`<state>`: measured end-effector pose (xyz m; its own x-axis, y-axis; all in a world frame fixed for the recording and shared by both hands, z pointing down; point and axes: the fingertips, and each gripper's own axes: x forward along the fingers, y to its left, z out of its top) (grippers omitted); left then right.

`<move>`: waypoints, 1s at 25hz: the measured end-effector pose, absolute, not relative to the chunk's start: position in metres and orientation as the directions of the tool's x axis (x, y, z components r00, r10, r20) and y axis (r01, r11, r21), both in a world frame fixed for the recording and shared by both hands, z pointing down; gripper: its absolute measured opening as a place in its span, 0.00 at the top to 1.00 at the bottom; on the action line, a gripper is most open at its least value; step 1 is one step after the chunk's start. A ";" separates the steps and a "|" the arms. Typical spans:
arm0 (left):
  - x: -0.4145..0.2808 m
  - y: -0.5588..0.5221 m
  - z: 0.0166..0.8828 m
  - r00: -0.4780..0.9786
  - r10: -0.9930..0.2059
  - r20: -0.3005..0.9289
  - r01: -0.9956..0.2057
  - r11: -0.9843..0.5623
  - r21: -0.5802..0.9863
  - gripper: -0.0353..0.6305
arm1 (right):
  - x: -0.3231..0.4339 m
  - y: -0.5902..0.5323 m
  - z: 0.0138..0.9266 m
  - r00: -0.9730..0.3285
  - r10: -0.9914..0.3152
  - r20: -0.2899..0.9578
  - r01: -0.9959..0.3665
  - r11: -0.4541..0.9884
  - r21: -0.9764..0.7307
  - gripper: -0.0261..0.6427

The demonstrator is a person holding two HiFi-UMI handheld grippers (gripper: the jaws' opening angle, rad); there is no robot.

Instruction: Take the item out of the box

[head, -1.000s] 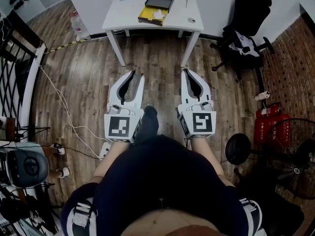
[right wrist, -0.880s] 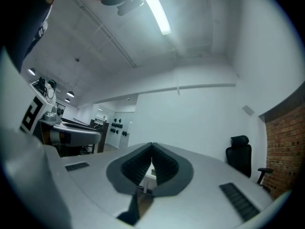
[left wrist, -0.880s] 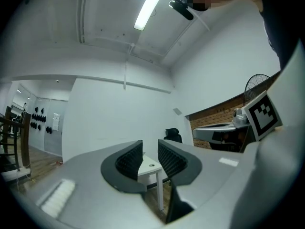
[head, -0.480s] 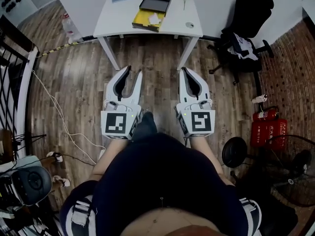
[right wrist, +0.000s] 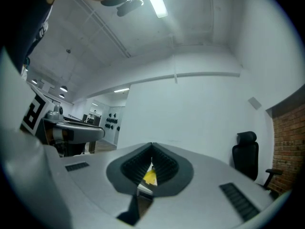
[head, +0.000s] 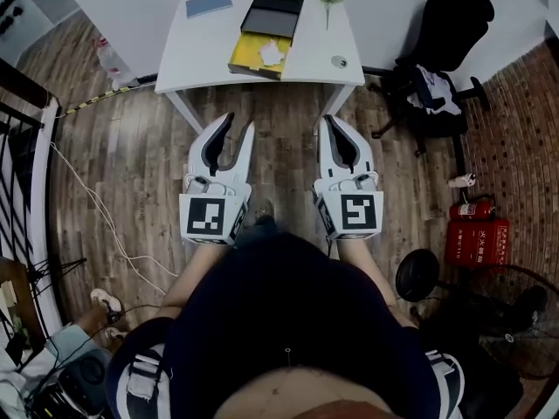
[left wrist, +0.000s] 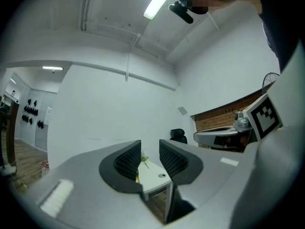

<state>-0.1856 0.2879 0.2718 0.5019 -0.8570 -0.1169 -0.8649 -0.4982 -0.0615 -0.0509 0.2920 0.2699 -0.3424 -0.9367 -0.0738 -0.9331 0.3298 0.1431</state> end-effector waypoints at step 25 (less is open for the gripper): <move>-0.184 0.158 0.293 0.563 -0.822 -0.080 -0.826 -0.561 -0.045 0.76 | -0.055 0.159 0.288 -0.332 -0.942 -0.051 -0.936 0.323 0.138 0.94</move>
<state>-0.1838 0.1585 0.2934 0.5633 -0.8224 -0.0798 -0.8263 -0.5615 -0.0453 -0.0547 0.1585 0.2880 -0.3323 -0.9418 -0.0514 -0.9363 0.3229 0.1377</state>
